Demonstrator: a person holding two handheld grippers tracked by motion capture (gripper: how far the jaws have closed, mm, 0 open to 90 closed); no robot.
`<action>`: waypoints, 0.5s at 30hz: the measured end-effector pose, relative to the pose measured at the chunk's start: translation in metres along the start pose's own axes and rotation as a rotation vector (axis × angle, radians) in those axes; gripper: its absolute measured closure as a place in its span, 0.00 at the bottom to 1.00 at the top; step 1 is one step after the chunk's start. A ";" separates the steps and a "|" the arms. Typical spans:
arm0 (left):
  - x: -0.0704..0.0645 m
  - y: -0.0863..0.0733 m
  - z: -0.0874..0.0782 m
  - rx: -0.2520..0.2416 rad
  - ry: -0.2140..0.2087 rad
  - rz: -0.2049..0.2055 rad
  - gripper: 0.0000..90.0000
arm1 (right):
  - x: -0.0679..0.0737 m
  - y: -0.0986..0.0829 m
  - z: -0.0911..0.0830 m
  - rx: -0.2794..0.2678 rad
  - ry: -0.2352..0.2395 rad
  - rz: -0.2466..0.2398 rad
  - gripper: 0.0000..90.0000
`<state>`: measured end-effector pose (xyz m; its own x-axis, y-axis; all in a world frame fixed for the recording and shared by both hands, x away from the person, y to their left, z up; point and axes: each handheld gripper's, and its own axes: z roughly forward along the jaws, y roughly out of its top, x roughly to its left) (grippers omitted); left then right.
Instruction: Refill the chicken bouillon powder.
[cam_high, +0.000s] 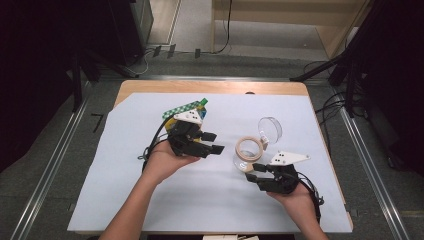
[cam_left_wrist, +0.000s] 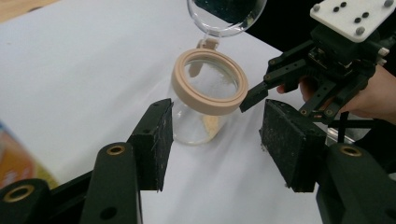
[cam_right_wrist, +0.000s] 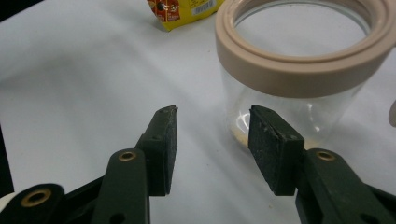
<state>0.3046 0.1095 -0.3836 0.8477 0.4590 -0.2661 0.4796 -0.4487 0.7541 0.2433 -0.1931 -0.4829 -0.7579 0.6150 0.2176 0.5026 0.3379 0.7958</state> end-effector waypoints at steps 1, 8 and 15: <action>0.001 0.001 -0.006 -0.002 0.006 -0.001 0.48 | 0.001 0.000 0.001 0.002 0.002 0.002 0.59; 0.012 0.004 -0.039 -0.042 0.042 -0.020 0.47 | 0.013 0.001 0.014 0.035 0.064 -0.016 0.58; 0.021 0.002 -0.066 -0.079 0.082 -0.057 0.44 | 0.019 0.000 0.022 0.062 0.078 -0.043 0.57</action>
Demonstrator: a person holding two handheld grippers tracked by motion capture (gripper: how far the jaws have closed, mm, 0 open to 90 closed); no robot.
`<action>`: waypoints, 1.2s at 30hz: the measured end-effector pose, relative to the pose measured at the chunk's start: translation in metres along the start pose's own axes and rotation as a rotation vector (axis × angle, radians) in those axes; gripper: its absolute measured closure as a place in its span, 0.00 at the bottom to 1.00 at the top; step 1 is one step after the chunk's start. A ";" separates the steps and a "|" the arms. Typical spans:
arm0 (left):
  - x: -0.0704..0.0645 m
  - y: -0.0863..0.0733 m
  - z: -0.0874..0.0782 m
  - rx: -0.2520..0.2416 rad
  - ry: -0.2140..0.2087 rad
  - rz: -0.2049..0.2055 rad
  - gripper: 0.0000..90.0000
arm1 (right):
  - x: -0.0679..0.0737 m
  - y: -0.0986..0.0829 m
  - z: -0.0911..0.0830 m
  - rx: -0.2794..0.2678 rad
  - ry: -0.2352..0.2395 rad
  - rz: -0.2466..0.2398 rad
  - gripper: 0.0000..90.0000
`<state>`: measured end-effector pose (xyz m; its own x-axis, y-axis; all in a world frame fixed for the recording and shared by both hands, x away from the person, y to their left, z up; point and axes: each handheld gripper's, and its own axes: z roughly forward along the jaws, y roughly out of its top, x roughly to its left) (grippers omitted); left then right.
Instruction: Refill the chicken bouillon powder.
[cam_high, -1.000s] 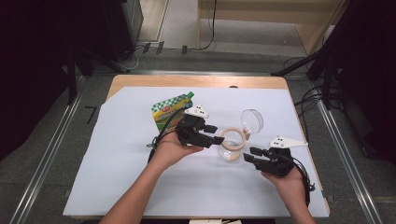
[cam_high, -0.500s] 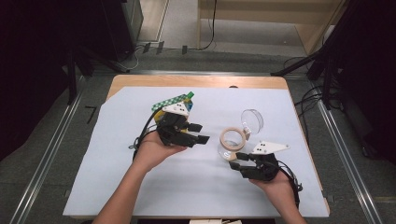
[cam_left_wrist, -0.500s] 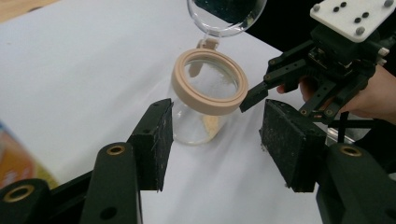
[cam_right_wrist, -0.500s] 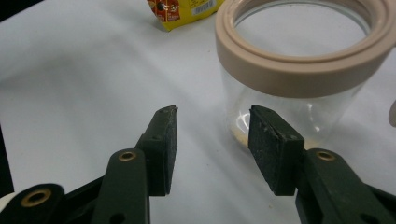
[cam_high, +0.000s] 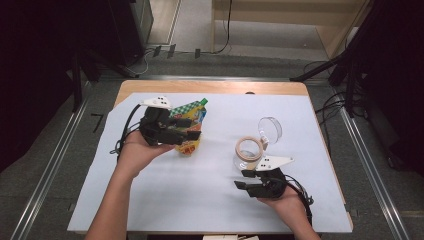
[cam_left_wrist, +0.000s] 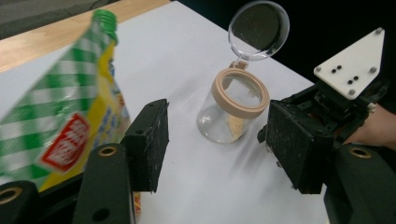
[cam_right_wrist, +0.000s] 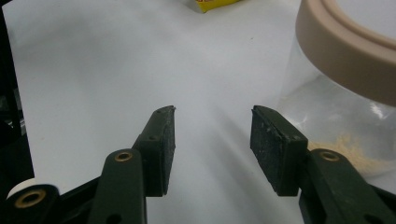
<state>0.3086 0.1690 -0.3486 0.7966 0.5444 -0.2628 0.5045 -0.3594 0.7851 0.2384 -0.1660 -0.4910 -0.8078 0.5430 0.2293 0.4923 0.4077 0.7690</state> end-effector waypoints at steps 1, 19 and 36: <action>0.002 0.000 -0.004 -0.002 0.008 -0.002 0.44 | 0.000 0.000 0.000 -0.002 0.000 -0.005 0.57; 0.027 -0.010 -0.045 -0.052 0.115 -0.067 0.44 | 0.002 0.000 0.004 0.010 0.002 -0.009 0.56; 0.057 -0.033 -0.016 -0.022 0.099 -0.141 0.48 | 0.002 0.000 0.004 0.008 -0.002 -0.008 0.56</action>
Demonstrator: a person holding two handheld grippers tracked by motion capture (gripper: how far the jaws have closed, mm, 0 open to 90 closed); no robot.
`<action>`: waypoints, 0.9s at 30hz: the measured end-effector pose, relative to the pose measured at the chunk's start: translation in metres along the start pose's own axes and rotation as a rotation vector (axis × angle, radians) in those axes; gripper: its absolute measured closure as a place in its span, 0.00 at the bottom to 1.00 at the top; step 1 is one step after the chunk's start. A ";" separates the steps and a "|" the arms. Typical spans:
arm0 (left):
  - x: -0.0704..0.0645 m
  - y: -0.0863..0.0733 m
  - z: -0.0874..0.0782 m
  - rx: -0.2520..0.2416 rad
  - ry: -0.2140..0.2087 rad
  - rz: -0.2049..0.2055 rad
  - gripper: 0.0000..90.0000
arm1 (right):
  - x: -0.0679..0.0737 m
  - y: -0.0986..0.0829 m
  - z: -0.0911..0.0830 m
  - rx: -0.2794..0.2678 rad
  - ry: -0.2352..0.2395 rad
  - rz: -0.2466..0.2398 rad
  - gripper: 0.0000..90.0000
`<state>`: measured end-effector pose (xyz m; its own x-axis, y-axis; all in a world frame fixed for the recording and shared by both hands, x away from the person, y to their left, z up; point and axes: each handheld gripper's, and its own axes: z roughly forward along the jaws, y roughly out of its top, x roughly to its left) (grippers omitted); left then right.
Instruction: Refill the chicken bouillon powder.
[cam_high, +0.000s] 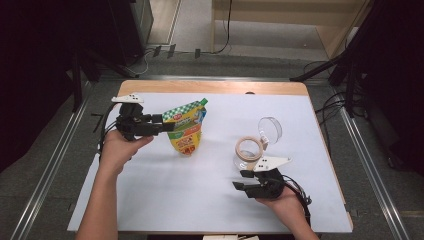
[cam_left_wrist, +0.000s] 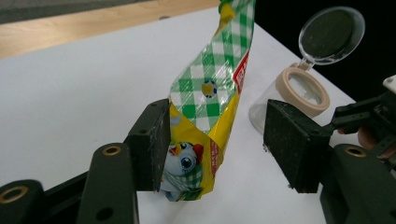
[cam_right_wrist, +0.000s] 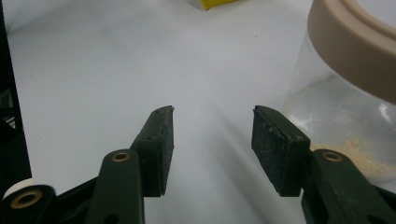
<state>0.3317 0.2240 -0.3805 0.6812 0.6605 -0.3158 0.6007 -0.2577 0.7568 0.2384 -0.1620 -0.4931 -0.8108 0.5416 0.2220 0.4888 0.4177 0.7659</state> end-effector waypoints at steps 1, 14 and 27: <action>0.000 -0.001 0.004 0.009 -0.001 0.003 0.48 | 0.000 0.000 0.000 0.000 -0.001 0.001 0.56; -0.008 -0.011 0.038 0.031 -0.007 0.054 0.64 | 0.001 0.000 0.001 0.005 0.000 -0.004 0.56; -0.006 -0.018 0.047 0.003 0.015 0.024 0.83 | 0.006 0.002 0.014 -0.009 0.009 -0.022 0.55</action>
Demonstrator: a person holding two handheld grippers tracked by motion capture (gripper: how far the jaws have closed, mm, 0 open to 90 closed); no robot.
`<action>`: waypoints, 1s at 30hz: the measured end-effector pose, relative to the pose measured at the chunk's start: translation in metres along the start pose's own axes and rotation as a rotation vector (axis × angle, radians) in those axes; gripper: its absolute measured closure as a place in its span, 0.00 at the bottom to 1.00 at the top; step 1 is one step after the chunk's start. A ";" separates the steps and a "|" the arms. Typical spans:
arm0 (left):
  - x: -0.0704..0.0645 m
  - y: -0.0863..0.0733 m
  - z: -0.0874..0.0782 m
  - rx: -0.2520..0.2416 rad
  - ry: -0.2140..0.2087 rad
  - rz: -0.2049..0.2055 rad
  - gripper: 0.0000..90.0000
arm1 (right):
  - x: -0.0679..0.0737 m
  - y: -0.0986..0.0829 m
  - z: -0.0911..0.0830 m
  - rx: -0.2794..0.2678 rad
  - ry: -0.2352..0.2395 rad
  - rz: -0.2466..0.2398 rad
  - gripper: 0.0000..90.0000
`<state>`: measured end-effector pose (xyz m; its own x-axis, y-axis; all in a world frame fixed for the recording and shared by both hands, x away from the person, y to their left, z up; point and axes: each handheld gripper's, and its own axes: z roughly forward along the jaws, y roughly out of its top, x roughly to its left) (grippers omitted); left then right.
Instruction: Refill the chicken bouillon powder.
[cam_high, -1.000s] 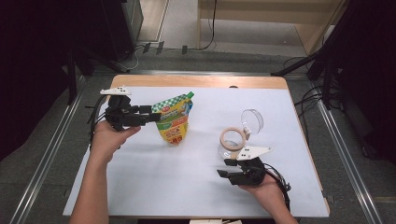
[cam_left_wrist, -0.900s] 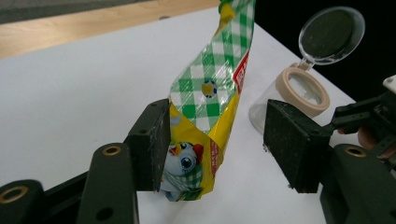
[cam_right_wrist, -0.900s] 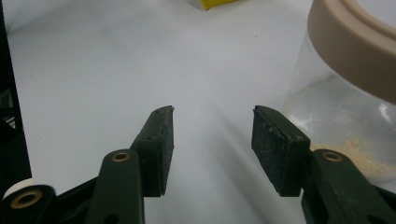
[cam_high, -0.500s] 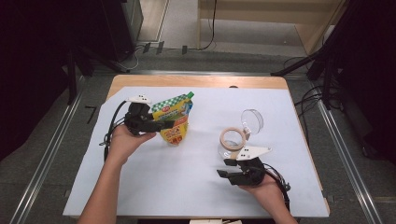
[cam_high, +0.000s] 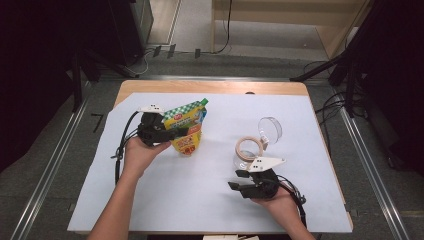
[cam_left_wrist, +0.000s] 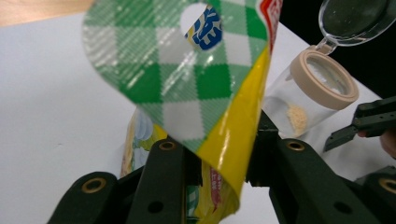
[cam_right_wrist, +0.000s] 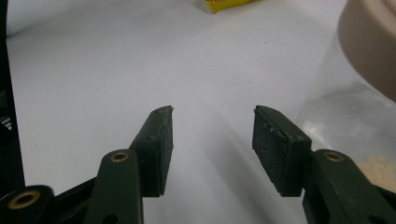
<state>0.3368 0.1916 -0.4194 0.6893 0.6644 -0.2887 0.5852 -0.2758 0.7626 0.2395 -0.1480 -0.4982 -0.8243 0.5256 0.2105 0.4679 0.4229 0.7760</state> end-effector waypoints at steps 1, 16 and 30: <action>-0.001 0.000 0.000 -0.001 0.010 0.008 0.85 | 0.001 0.000 0.001 0.002 -0.002 -0.003 0.55; -0.006 0.000 -0.003 -0.010 0.054 0.041 1.00 | 0.003 -0.001 0.015 0.005 0.009 0.008 0.55; -0.027 0.017 -0.018 0.014 -0.016 0.080 1.00 | 0.000 -0.001 0.015 -0.015 0.000 0.021 0.55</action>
<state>0.3205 0.1810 -0.3883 0.7407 0.6286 -0.2371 0.5341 -0.3368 0.7754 0.2434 -0.1372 -0.5084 -0.8142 0.5341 0.2274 0.4805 0.4003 0.7803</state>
